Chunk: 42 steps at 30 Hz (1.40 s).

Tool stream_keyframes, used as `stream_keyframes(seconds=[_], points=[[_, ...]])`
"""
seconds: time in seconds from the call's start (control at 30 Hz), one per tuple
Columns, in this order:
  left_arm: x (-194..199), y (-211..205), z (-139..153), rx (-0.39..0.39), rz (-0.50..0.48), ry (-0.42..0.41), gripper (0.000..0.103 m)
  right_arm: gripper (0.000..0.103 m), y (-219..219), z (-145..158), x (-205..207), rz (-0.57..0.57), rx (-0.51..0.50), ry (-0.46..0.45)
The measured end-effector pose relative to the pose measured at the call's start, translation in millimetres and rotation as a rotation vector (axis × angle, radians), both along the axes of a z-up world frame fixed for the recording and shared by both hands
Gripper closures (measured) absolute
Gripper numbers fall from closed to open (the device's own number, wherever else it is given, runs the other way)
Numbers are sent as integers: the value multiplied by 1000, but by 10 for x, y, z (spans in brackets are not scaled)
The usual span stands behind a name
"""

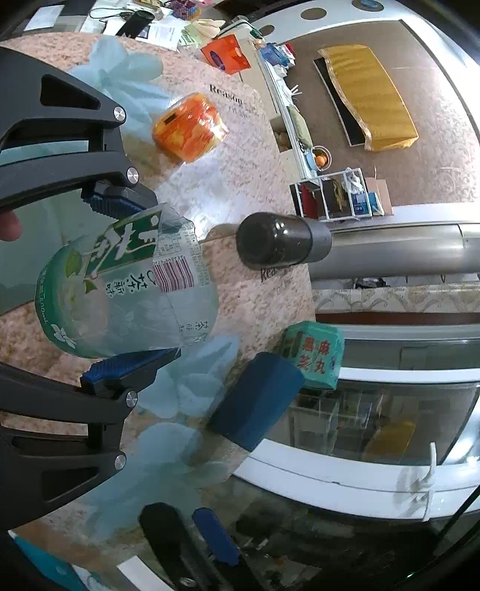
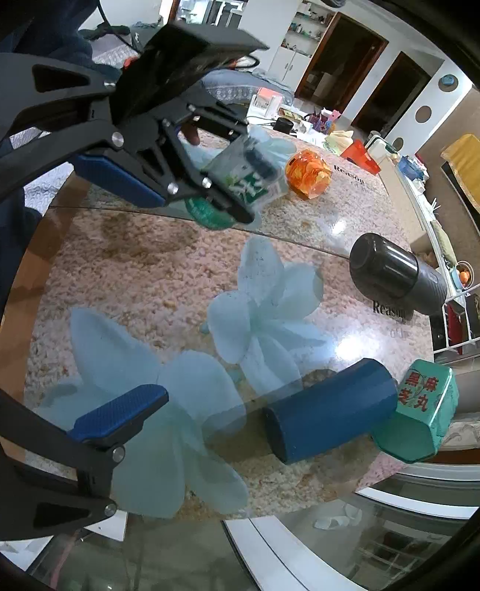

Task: Flip cup upright
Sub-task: 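Rotate the cup upright with the left gripper and lower it to the table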

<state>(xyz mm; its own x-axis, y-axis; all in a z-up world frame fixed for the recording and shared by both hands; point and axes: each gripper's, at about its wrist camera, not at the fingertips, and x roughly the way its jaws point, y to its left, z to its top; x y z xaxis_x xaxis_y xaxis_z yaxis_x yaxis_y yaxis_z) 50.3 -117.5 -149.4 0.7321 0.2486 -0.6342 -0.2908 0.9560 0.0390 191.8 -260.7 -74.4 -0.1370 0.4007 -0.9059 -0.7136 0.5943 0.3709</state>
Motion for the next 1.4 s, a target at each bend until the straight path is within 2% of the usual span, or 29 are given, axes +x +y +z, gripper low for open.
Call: stream_keyframes(seconds=[0.37,0.57,0.63,0.67,0.7,0.87,1.13,1.27,1.4], points=[[-45,-105,-217,-3,-14,-21,37,6,-45,-116,-13,-13,-52,4],[-30,-127,-276,-15,-20,12,37,6,-63,-129,-44,-6,-65,5],[-43,-136,-274,-15,-24,9,30,6,-58,-139,-60,-5,-67,11],[-37,-136,-286,-19,-22,25,20,6,-56,-143,-67,-4,-69,16],[-30,-130,-296,-30,-22,39,13,6,-55,-144,-74,-2,-70,17],[-62,-79,-271,-99,-16,58,3,6,-59,-105,-92,2,-71,8],[-165,57,15,-176,12,92,1,6,-126,-2,-75,-34,-65,-3],[-216,100,155,-208,20,130,1,6,-97,70,-135,-9,-85,-43],[-250,189,291,-313,15,195,0,6,-74,153,-200,-21,-73,-53]])
